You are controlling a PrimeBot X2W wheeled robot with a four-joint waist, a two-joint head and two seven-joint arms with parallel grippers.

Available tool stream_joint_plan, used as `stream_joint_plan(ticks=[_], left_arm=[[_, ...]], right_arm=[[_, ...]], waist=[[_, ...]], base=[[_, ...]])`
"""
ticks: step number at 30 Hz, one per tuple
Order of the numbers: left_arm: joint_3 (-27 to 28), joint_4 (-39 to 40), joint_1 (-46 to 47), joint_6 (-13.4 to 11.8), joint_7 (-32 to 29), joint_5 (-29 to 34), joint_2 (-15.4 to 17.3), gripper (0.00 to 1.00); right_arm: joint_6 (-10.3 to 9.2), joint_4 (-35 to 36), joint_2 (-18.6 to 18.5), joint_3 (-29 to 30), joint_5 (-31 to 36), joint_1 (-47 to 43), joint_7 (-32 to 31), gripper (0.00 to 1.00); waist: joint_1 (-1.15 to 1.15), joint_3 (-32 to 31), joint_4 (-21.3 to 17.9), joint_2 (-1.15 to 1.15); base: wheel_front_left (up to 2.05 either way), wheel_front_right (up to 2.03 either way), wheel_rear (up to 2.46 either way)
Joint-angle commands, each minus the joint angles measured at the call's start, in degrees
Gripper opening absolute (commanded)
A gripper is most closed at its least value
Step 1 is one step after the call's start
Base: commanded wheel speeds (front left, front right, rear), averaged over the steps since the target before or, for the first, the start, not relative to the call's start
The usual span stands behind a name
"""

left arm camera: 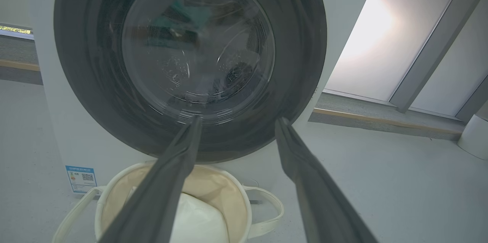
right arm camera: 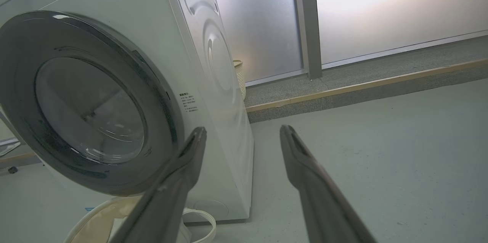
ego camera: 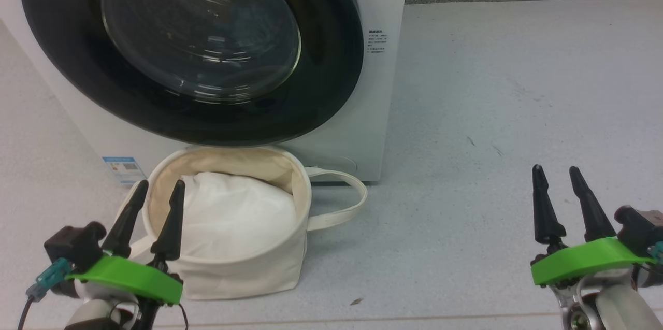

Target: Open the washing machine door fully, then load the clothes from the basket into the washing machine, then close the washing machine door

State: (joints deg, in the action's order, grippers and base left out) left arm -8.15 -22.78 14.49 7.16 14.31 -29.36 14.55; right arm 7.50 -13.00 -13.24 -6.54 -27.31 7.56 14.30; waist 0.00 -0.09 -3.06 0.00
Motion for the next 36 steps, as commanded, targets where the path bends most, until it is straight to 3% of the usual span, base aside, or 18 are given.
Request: stream_joint_plan(ticks=[1,26,27,36], left_arm=[[2.34,1.55,1.82,0.33,0.69,0.25,1.37,1.0],[1.78,1.18,2.12,0.33,0.69,0.49,1.43,1.0],[-0.25,-0.2,0.0,0.0,0.0,0.0,-0.04,0.0],[0.57,-0.95,-0.78,-0.13,-1.43,-3.58,-1.2,0.0]], right_arm=[[-0.01,1.71,-0.58,-0.86,0.3,0.8,0.7,1.0],[-0.01,1.36,-0.2,-1.16,0.14,0.96,0.7,1.0],[0.0,-0.31,0.11,-0.11,-0.03,-0.01,0.0,0.0],[0.0,-1.68,0.97,0.47,-3.81,-0.26,-1.3,0.0]], waist=[[0.0,0.0,0.15,0.0],[0.0,-0.06,0.44,0.0],[0.0,-0.06,0.44,0.0],[0.03,-0.12,0.59,0.0]], base=[[0.0,0.0,0.0],[0.0,0.0,0.0],[0.0,0.0,0.0],[0.0,0.0,0.0]])
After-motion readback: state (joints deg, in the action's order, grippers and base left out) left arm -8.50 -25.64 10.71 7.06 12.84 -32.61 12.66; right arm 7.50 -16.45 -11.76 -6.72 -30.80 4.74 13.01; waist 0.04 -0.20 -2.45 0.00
